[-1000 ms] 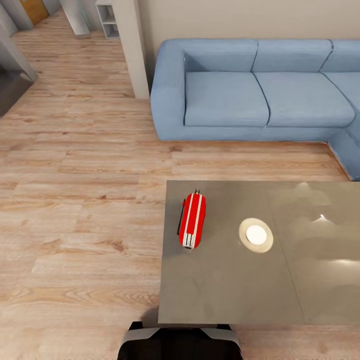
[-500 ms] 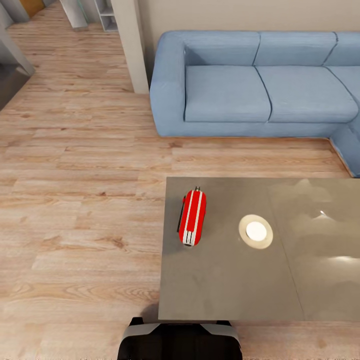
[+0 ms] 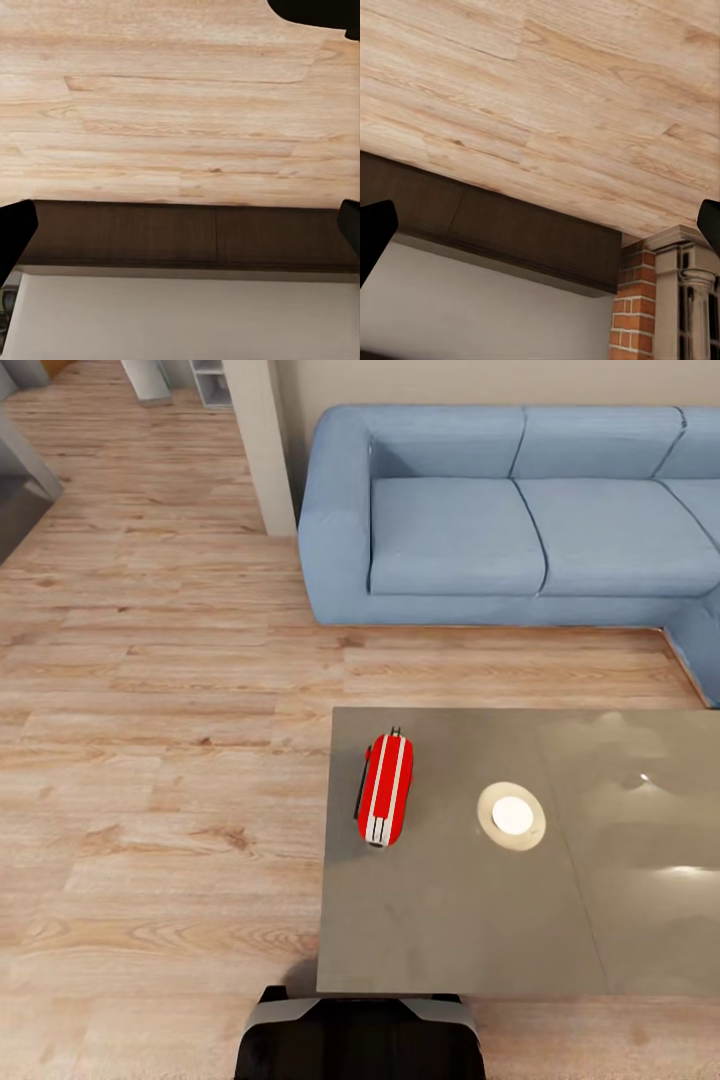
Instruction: Turn on the radio receiver that's on the table in the living room.
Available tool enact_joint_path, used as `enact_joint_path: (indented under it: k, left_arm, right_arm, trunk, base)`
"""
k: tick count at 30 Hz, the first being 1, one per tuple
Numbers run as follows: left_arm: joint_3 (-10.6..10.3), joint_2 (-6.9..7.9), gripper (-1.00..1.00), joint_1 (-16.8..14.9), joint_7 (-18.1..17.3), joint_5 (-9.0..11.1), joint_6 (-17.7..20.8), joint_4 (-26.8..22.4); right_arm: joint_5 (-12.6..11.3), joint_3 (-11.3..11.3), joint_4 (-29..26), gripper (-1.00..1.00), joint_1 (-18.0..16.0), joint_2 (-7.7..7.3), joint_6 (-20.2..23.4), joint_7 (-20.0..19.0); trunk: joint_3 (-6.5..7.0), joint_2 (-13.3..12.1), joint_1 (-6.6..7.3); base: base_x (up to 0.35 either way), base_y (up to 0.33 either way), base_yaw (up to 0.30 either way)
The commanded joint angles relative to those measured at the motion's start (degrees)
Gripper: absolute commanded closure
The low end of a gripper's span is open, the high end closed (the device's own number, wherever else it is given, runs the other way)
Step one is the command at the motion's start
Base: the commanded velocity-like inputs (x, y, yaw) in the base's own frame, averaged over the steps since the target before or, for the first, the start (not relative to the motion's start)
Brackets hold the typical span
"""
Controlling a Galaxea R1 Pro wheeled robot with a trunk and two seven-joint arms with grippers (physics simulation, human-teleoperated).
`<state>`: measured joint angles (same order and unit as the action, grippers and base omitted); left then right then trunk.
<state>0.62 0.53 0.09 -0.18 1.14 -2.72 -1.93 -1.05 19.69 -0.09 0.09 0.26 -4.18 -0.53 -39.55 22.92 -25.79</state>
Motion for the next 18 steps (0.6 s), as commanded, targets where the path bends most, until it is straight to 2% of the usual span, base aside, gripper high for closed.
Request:
enact_joint_path:
  k: [1, 18]
  left_arm:
    - [0.0, 0.00, -1.00, 0.0, 0.0, 0.0, 0.0, 0.0]
    - [0.0, 0.00, -1.00, 0.0, 0.0, 0.0, 0.0, 0.0]
  right_arm:
    - [0.0, 0.0, 0.0, -1.00, 0.0, 0.00, 0.0, 0.0]
    - [0.0, 0.0, 0.0, -1.00, 0.0, 0.00, 0.0, 0.0]
  trunk:
    - [-0.10, 0.0, 0.00]
    - [-1.67, 0.0, 0.00]
  base:
    - [0.000, 0.000, 0.000]
    - [0.000, 0.000, 0.000]
